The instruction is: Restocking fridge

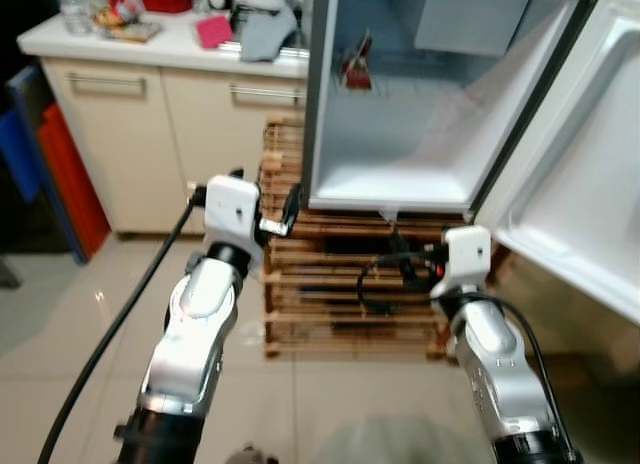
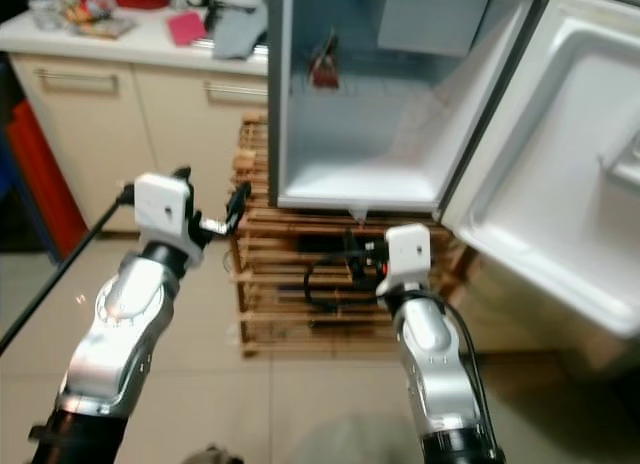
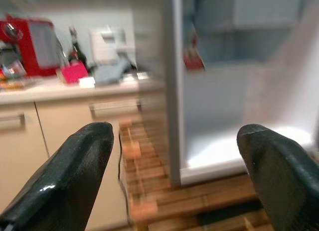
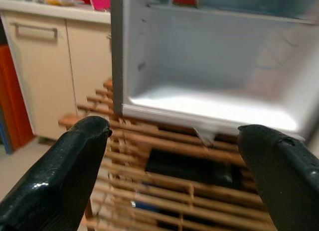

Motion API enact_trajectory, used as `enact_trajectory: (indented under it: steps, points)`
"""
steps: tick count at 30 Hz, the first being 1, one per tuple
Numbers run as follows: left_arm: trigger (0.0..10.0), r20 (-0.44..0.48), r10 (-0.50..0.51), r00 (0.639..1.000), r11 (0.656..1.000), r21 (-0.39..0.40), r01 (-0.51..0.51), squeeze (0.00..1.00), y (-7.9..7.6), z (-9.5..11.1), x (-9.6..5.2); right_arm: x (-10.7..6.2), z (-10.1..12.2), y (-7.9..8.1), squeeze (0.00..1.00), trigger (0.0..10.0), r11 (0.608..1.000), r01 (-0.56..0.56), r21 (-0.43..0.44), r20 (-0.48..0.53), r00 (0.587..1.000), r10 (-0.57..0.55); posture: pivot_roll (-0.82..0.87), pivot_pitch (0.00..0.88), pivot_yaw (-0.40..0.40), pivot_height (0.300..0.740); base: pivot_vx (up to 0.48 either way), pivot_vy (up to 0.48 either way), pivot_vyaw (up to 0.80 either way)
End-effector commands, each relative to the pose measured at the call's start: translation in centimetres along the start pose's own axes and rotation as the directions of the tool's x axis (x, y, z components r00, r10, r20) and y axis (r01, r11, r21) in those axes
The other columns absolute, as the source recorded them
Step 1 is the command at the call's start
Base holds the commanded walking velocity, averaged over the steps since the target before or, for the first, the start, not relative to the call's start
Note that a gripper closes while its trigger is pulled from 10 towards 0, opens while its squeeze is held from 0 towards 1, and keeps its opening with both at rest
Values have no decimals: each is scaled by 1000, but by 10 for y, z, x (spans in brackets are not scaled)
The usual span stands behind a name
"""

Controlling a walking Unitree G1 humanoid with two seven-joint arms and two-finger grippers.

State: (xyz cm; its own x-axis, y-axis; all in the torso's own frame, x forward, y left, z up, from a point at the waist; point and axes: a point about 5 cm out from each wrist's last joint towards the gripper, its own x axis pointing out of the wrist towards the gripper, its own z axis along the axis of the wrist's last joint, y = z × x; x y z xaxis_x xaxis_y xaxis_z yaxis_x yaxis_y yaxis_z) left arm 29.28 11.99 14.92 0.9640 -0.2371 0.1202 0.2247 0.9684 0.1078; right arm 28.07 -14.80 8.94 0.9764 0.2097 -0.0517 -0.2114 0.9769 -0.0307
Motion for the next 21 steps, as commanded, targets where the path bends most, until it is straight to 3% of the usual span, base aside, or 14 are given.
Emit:
enact_trajectory:
  steps: [1, 9, 16, 21]
  points:
    - [10000, 12, -15, 1000, 1000, -2, 15, 0, -5, 3, 5, -7, -7, -13, 0, 10000, 999, 31, -37, -25, 999, -32, -45, 0, -15, 740, 0, -472, 0]
    - [10000, -57, 49, 997, 999, -6, -49, 0, 13, -18, 3, -18, -22, -19, 0, 10000, 997, 66, -51, -69, 995, -70, -69, 0, 4, 740, 0, -472, 0]
    - [10000, -40, 40, 998, 999, -10, -40, 0, 6, -18, 3, -22, -28, -15, 0, 10000, 997, 29, -66, -97, 995, -35, -76, 0, -25, 740, 0, -472, 0]
    - [10000, -34, 21, 999, 1000, -13, -22, 0, -1, -20, 3, -25, -29, -22, 0, 10000, 996, 26, -90, -105, 994, -35, -84, 0, -18, 740, 0, -472, 0]
